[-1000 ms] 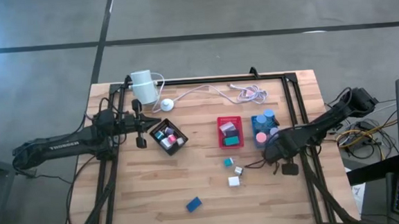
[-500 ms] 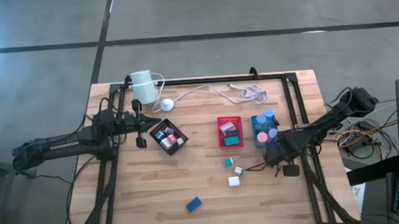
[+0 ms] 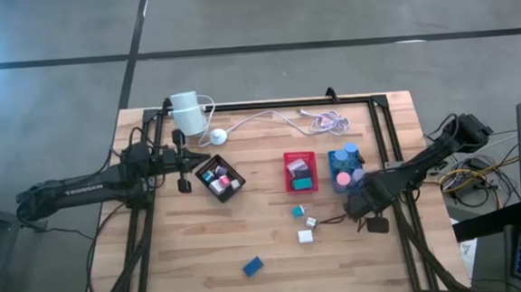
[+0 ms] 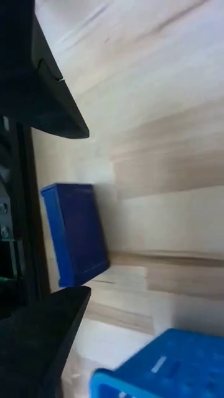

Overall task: Pick & Place Office items
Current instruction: Put the violet digital clock into the red bin

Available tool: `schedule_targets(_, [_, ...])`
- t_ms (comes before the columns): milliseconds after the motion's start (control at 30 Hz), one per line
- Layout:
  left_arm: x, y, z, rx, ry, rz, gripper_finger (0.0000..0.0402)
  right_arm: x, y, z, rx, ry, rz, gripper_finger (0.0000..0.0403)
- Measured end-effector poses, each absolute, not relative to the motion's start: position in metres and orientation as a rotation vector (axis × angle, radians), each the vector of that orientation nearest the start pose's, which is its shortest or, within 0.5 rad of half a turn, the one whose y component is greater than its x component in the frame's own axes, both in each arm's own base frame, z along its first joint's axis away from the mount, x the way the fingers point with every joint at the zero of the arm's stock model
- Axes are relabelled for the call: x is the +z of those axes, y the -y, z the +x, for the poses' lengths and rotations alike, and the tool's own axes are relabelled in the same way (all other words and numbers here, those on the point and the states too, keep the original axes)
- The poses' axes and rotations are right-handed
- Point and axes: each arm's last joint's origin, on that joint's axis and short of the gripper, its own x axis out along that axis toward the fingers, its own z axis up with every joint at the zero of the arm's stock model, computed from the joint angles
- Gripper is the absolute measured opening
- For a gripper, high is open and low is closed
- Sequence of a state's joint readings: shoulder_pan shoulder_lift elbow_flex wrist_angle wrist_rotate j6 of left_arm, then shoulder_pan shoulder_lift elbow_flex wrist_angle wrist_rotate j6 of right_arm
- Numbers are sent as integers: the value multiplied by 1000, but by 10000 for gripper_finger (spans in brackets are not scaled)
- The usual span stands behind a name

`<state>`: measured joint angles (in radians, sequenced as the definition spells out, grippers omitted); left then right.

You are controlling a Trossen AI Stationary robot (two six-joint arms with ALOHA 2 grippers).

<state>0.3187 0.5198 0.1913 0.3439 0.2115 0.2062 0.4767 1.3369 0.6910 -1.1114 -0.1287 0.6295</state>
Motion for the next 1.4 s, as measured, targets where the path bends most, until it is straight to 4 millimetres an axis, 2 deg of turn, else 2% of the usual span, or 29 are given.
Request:
schedule_targets(300, [214,-38,133,109,4,210,3,181,-87,163,-164,-1712,153,400])
schedule_targets(433, [214,-38,133,109,4,210,3,187,-89,160,-350,-1738,316,400])
schedule_targets(567, [214,-38,133,109,4,209,3,188,-99,153,-513,-1760,482,400])
schedule_targets(667, [214,-38,133,108,4,206,3,188,-107,148,-700,-1695,593,400])
schedule_targets(867, [215,-38,133,109,16,206,3,187,-113,146,-908,-1494,692,400])
schedule_targets(1000, [216,-38,133,110,30,209,3,183,-112,144,-993,-1453,727,400])
schedule_targets(1267, [217,-38,133,111,34,211,3,166,-106,137,-1068,-1470,682,400])
schedule_targets(1400, [217,-38,133,111,34,211,3,154,-106,135,-1043,-1468,711,400])
